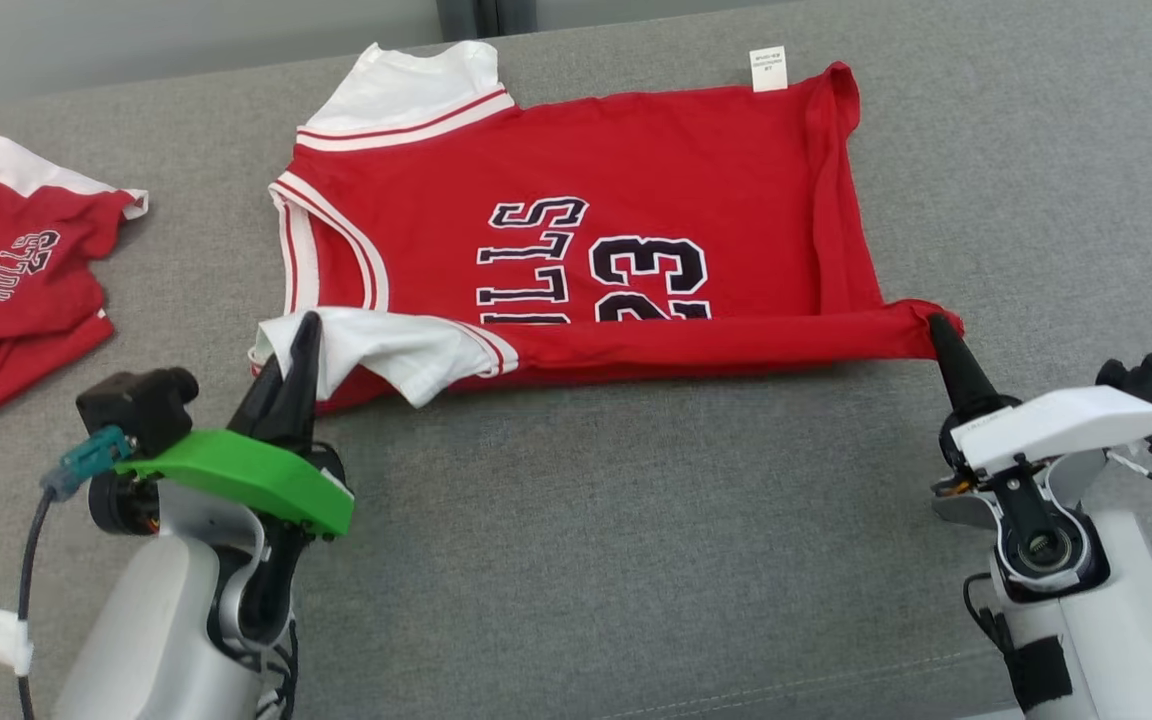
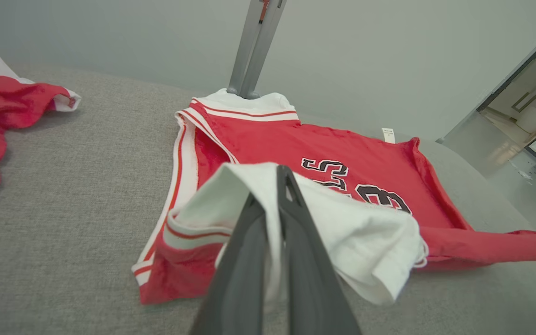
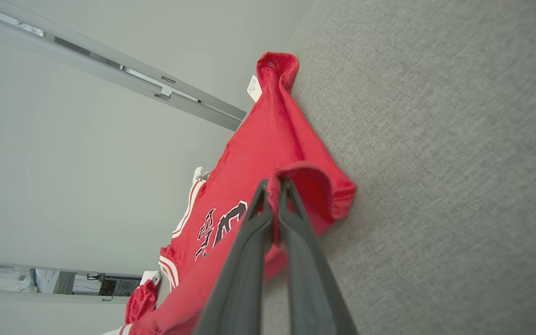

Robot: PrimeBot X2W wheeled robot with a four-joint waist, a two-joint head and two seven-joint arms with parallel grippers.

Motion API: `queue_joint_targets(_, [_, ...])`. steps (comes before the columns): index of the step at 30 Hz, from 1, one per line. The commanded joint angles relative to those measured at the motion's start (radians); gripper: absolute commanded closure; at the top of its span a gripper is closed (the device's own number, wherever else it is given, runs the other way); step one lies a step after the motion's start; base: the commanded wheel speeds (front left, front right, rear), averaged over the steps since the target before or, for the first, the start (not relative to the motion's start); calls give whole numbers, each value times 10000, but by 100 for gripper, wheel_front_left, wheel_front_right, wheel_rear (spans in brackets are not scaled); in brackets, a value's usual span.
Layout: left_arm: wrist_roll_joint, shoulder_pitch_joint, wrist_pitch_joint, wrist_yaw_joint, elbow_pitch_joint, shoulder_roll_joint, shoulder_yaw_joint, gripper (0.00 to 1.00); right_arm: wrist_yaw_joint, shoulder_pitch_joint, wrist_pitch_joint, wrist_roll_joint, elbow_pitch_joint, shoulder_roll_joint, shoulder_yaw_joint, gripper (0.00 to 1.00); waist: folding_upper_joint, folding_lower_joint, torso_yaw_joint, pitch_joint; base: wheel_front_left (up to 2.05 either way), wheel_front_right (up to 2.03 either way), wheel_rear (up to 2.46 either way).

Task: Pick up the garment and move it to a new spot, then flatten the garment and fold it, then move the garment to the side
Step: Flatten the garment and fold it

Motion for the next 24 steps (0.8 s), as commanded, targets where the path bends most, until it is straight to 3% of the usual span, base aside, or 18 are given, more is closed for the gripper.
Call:
queue_joint_targets(1, [22, -486, 60, -75, 268, 82, 23, 100, -1, -418, -39, -112, 311, -5, 16, 100, -1, 0, -37, 224, 0, 0, 0])
queue_joint_targets(6, [243, -1548, 102, -191, 1469, 106, -184, 100, -1, -1528, -258, -422, 1404, -3, 236, 100, -1, 0, -81, 502, 0, 0, 0])
queue_joint_targets(7, [265, -1739, 3, -219, 1735, 64, -189, 90, -1, -1732, -306, -536, 1549, -1, 365, 72, -1, 0, -90, 536, 0, 0, 0])
queue_joint_targets(8, [297, -1878, -88, -226, 1953, 36, -183, 60, 1, -1883, -368, -630, 1606, -1, 494, 27, -1, 0, -95, 560, 0, 0, 0])
queue_joint_targets(9, [431, -2031, -194, -238, 2208, 61, -241, 0, -1, -2008, -429, -789, 1648, -6, 674, 0, -1, 0, -102, 583, 0, 0, 0])
queue_joint_targets(17, [440, -2245, -1278, -360, 3251, -67, -247, 0, -1, -1617, -1683, -2260, 1414, -1005, 2128, 0, -1, 0, -6, 524, 0, 0, 0])
queue_joint_targets(24, [587, -1456, -1544, -415, 3681, 48, -509, 0, -1, -975, -2329, -2627, 1653, -1645, 2659, 0, -1, 0, 119, 499, 0, 0, 0])
